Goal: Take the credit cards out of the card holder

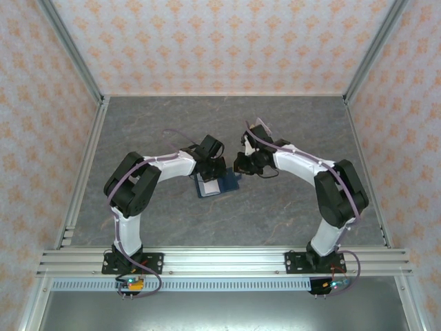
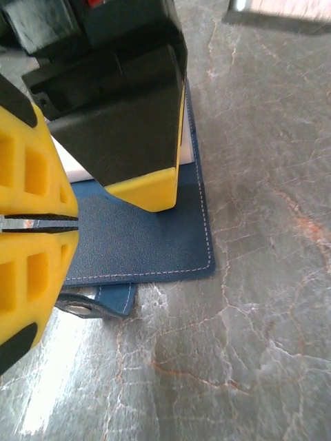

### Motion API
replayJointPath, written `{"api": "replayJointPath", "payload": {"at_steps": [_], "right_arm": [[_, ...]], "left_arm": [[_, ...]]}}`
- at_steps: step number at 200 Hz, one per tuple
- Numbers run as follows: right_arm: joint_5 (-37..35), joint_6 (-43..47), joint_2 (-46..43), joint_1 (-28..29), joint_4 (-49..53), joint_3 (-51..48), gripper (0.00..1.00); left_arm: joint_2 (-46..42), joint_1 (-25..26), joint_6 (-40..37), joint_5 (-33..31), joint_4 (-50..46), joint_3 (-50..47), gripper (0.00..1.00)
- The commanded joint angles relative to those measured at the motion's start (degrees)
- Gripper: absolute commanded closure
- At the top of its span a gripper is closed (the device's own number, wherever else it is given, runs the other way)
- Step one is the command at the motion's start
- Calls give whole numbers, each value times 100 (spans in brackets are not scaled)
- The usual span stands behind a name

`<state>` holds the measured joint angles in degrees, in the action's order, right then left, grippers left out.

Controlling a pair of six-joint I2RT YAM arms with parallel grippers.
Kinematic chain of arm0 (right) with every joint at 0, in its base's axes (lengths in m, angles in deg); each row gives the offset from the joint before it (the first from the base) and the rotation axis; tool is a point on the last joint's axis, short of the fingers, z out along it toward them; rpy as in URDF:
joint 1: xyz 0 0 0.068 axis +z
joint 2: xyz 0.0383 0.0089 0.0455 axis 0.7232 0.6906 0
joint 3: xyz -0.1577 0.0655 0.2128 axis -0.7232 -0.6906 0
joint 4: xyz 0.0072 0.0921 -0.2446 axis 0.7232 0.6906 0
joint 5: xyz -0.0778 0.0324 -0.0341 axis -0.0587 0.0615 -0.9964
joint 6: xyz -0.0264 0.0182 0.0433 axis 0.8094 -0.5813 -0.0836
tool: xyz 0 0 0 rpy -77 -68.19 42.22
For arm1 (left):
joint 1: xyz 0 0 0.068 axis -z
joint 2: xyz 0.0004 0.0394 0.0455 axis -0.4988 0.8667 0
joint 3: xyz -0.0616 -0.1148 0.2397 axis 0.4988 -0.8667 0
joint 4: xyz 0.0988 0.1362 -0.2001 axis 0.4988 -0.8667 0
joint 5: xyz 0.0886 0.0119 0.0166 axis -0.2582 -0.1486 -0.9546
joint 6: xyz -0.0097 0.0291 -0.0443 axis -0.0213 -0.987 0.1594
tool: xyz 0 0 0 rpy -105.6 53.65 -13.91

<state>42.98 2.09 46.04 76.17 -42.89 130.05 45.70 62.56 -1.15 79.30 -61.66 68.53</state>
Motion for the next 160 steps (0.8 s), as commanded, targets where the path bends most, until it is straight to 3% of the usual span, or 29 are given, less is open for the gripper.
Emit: {"api": "replayJointPath", "payload": {"at_steps": [1, 86, 128, 160], "right_arm": [[69, 46, 216, 3, 71, 159, 90], [139, 161, 975, 115, 400, 390, 91], [-65, 239, 1178, 110, 484, 465, 91], [-239, 275, 1256, 109, 406, 455, 91]], "left_arm": [[79, 35, -61, -217, -300, 93, 100], [-399, -168, -450, -36, -895, 503, 100], [-970, -584, -498, -83, -1336, 195, 81], [-1477, -841, -651, -292, -1905, 32, 55]]}}
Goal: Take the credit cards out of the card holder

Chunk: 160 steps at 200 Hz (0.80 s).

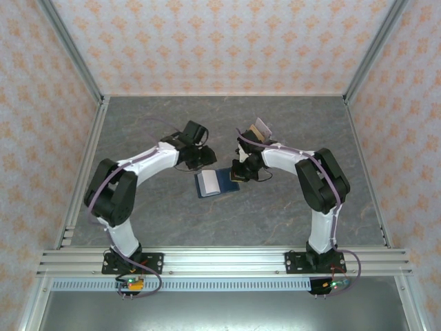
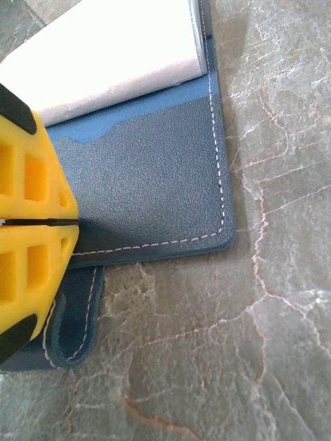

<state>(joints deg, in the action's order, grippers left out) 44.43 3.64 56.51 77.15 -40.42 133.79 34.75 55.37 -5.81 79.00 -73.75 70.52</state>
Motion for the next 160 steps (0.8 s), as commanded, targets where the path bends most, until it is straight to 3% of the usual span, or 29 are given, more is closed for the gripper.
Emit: {"api": "replayJointPath", "payload": {"at_steps": [1, 13, 39, 81, 114, 160], "right_arm": [[-389, 118, 214, 11, 159, 86, 91], [-479, 145, 229, 11, 151, 71, 91], [-616, 174, 236, 14, 133, 48, 91], [-741, 179, 142, 13, 46, -102, 90], [-732, 163, 157, 11, -2, -122, 90], [-741, 168, 194, 31, -47, -155, 90]], "left_arm": [[-390, -125, -189, -266, -711, -178, 54], [-498, -127, -203, -305, -782, -264, 44], [-508, -124, 0, -15, -462, -583, 38], [-151, -102, 105, 472, -83, -592, 40], [-69, -24, 145, 454, -42, -601, 44], [73, 54, 158, 336, -111, -567, 42]]}}
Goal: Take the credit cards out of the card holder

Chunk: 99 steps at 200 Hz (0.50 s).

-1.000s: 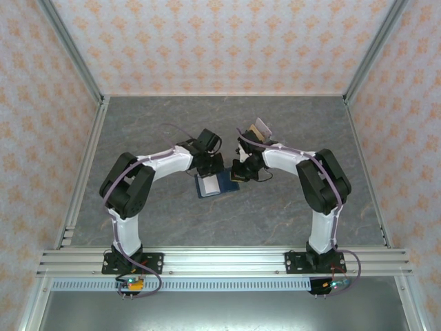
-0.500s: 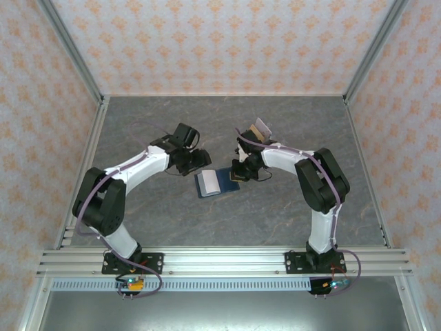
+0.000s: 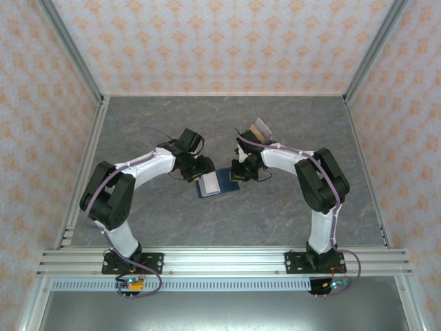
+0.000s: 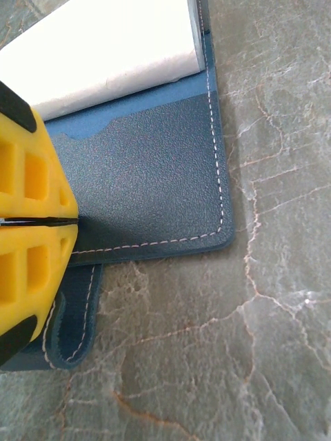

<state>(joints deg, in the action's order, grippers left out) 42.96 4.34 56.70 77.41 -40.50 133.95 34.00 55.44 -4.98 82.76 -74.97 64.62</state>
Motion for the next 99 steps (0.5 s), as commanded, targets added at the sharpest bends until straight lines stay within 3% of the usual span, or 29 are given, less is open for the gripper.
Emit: {"api": "replayJointPath", "payload": {"at_steps": [1, 99], "right_arm": [[-593, 99, 174, 3, -41, -170, 90], [-573, 123, 310, 48, -60, -145, 90]], "left_arm": [[153, 48, 75, -40, 16, 24, 42], [498, 121, -3, -5, -205, 426, 46]]}}
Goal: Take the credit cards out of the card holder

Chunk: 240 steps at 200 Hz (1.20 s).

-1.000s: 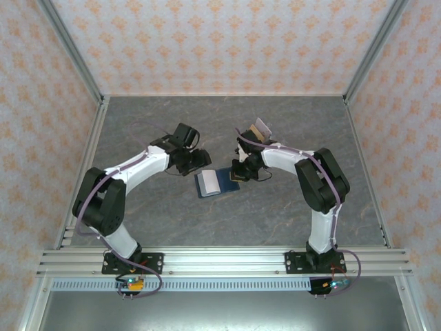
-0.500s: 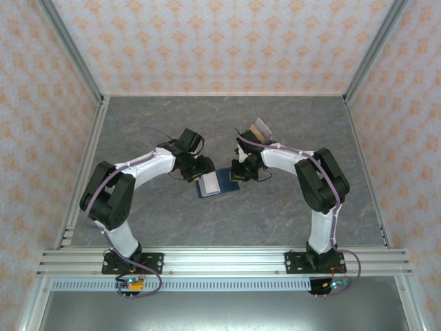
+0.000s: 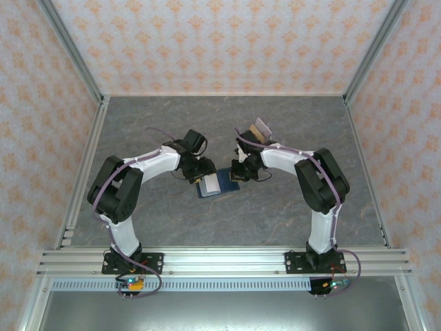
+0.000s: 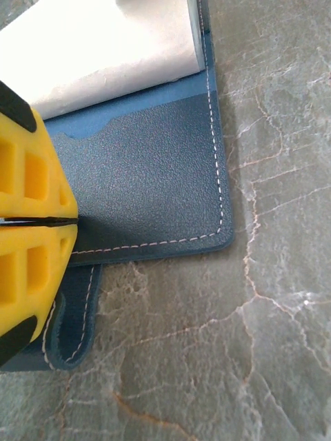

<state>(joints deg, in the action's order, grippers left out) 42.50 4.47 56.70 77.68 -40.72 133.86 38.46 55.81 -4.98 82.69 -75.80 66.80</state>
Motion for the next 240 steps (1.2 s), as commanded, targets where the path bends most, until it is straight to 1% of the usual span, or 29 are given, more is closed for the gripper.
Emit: {"api": "replayJointPath", "payload": {"at_steps": [1, 21, 49, 88, 116, 136, 155, 185, 214, 240], "right_arm": [[-527, 111, 312, 21, -39, -136, 90], [-516, 109, 332, 39, -40, -123, 90], [-514, 104, 349, 48, -40, -127, 90], [-516, 103, 365, 50, -48, -127, 90], [-522, 89, 323, 52, -96, -153, 90], [-561, 47, 250, 47, -145, -195, 90], [-660, -35, 68, 51, -269, -297, 90], [-933, -99, -405, 51, -563, -577, 90], [-1258, -161, -919, 23, -937, -924, 90], [-1208, -195, -1249, -15, -1212, -1146, 90]], "left_arm": [[45, 83, -3, 1, -119, 208, 46], [21, 103, -7, 74, -55, 233, 48], [38, 142, -37, 250, 42, 236, 48], [90, 199, -153, 474, 118, 337, 43], [100, 259, -137, 653, 282, 385, 43], [108, 305, -86, 877, 587, 411, 43], [221, 351, -41, 1061, 725, 538, 43], [395, 399, -32, 1086, 727, 785, 43], [494, 426, -4, 983, 718, 932, 48], [533, 426, 58, 911, 744, 1015, 51]]}}
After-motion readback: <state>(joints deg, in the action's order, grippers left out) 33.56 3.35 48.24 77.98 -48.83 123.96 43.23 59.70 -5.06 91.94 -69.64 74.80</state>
